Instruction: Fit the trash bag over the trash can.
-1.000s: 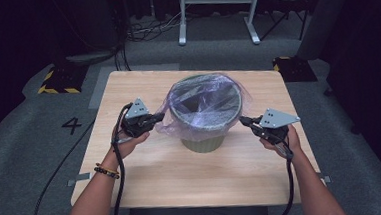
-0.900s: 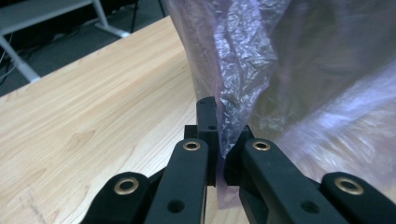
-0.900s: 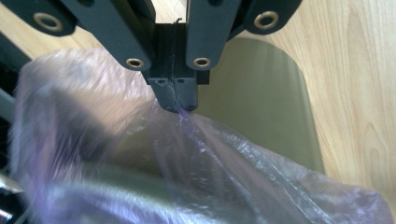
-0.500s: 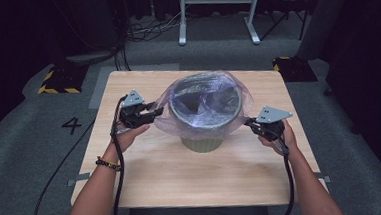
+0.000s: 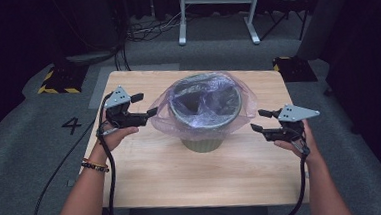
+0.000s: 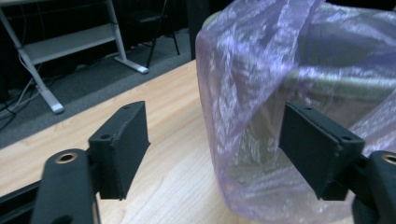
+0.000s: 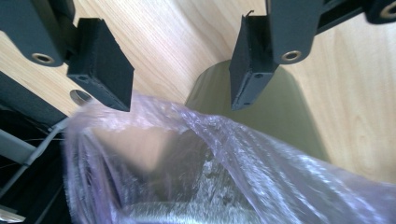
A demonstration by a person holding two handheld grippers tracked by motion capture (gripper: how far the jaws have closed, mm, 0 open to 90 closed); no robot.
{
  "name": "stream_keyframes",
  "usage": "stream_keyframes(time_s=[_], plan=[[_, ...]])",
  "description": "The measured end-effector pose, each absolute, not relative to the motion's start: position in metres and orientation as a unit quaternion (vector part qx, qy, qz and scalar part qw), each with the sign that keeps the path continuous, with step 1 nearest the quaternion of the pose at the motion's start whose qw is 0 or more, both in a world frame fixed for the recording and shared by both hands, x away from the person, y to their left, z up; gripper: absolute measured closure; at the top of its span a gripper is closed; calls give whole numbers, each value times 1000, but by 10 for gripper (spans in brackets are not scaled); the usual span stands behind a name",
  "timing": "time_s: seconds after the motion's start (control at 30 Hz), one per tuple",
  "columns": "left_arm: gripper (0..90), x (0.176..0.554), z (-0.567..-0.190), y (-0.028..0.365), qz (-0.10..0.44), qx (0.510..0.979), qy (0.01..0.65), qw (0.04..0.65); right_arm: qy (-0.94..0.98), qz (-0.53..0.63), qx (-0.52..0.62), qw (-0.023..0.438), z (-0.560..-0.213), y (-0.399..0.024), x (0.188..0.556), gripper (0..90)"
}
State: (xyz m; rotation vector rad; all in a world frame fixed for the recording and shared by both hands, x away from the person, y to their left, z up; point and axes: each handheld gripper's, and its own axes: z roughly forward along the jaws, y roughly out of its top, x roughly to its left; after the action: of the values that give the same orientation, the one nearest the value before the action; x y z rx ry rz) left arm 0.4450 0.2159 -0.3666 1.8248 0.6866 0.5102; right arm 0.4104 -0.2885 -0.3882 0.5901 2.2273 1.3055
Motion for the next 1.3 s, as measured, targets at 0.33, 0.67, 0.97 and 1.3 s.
stream_keyframes(time_s=[0.33,0.67,0.97,1.3], plan=[[528,457,-352,199,221,782,256,523,777,521,257,243,-361,-313,419,439],[676,479,-347,174,223,804,236,497,758,537,309,205,-338,-279,474,374],[883,496,-353,164,221,811,232,489,777,487,352,189,-356,-261,516,514],[900,511,-361,161,207,810,254,486,777,495,346,177,-376,-255,524,900]])
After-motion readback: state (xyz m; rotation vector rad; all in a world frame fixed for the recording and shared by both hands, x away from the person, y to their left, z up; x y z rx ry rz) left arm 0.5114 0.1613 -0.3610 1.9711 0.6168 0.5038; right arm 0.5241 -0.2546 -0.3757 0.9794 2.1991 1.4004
